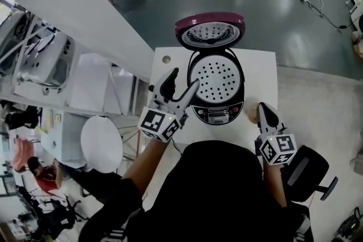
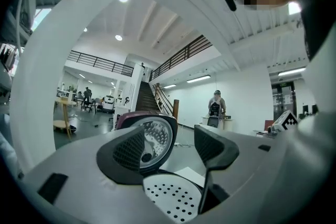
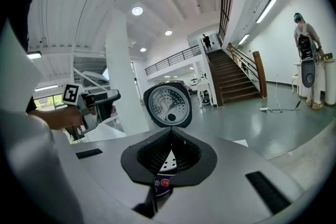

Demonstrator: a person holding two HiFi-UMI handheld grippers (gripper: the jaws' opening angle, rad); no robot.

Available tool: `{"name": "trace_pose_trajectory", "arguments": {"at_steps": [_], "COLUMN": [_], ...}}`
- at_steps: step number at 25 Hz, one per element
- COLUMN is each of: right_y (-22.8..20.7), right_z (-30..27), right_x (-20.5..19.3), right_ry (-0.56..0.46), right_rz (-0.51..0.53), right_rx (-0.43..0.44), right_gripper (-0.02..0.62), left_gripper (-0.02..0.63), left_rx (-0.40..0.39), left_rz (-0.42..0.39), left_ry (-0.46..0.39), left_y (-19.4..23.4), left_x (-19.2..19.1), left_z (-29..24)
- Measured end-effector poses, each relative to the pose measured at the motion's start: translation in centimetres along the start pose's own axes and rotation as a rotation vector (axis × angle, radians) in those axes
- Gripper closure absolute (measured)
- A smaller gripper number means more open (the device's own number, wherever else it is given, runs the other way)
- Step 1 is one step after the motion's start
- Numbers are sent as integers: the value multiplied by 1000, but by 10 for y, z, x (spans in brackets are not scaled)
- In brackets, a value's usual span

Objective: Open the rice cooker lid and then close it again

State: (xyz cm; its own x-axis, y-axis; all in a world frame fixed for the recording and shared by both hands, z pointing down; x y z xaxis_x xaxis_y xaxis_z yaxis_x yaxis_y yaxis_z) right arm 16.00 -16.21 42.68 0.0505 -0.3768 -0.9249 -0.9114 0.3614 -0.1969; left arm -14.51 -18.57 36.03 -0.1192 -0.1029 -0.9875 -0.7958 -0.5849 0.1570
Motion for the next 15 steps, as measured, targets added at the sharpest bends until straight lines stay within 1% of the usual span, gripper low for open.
{"name": "trace_pose_trajectory", "arguments": {"at_steps": [5, 10, 13, 15], "right_y": [3, 0, 1, 2], "right_z": [-4, -8, -10, -12], "right_x": [-1, -2, 0, 0], "right_ry": [-1, -1, -5, -9], "right_rz": [66, 35, 32, 21], "right_rx": [-6, -26, -32, -33], "right_gripper": [595, 595, 595, 595], "left_gripper": [333, 333, 333, 333], "left_rx": [6, 1, -23, -35], "left_rz": [2, -21, -1, -2], "left_ry": [-13, -2, -3, 2], "left_y": [34, 64, 78, 87], "left_x": [21, 35, 44, 49], "left_z": [-16, -33, -45, -54]}}
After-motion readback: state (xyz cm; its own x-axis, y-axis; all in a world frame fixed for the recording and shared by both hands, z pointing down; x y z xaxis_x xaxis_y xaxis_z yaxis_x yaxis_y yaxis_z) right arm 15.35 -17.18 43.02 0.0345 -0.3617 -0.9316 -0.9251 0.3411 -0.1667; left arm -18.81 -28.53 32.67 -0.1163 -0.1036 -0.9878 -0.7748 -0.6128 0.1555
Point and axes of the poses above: the fingertips, and each gripper's own axes: z backward along the fingers, y to its left, x out of its top, the point moved 6 cm from there along z, backward along the fingers, and after that the axes turned 10 degrees about -x, right-handed, at the moved point
